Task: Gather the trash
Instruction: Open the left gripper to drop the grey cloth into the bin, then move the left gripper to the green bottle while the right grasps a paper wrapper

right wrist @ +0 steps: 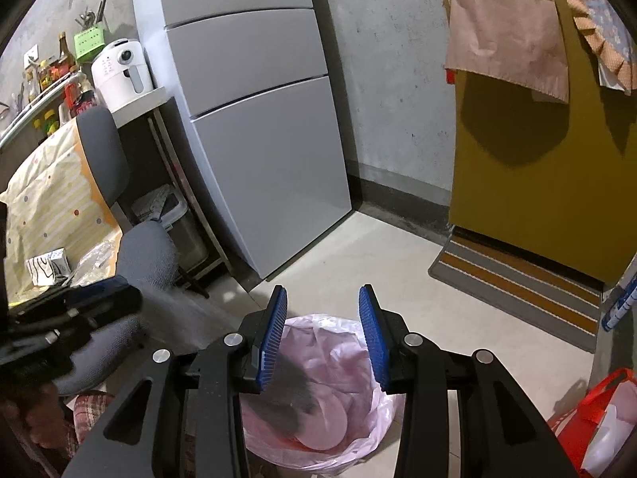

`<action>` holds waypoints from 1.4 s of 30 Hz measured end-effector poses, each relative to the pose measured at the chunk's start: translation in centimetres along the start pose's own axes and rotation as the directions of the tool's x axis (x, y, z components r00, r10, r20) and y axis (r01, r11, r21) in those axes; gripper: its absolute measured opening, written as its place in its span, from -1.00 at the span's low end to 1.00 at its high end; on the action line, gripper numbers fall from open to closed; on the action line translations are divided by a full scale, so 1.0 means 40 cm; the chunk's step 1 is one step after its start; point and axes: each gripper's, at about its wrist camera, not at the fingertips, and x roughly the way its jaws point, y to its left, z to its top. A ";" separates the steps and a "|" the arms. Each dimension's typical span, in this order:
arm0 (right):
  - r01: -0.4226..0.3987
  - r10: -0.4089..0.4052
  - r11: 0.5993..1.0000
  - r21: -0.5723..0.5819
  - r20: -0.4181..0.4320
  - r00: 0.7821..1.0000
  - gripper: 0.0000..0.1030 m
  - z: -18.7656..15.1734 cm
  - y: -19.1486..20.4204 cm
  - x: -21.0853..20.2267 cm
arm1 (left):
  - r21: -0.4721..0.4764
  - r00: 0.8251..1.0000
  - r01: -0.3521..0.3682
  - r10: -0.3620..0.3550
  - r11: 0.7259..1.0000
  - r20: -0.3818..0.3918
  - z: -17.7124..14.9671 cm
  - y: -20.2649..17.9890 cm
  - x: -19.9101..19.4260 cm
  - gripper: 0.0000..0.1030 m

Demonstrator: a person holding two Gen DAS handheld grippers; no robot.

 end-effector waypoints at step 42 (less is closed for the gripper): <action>-0.613 0.571 0.674 -0.414 -0.236 0.787 0.26 0.080 1.013 0.149 | -0.549 0.586 -0.702 0.806 0.455 -0.082 -0.317 0.757 -0.752 0.16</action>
